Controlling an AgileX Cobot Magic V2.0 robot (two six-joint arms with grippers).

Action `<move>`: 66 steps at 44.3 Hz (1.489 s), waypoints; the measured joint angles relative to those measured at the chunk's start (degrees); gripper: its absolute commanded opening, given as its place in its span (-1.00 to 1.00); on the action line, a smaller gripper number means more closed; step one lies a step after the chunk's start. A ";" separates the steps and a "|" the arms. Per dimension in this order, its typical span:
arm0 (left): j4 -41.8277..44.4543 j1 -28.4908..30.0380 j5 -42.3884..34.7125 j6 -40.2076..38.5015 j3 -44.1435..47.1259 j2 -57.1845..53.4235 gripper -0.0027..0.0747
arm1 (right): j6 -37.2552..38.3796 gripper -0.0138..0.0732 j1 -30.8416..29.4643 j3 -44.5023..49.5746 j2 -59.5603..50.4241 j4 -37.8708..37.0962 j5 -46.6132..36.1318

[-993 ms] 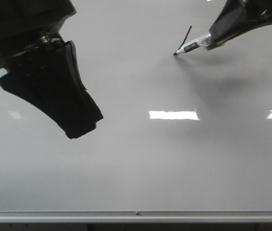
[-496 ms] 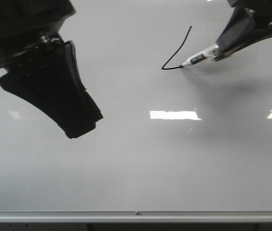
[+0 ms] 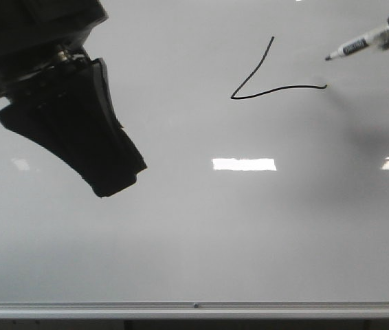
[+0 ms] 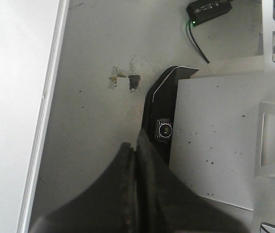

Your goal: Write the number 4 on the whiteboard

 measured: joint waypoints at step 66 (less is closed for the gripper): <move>-0.10 -0.04 0.00 0.00 0.00 0.00 -0.93 | -0.02 -0.92 5.13 6.12 7.41 0.05 0.91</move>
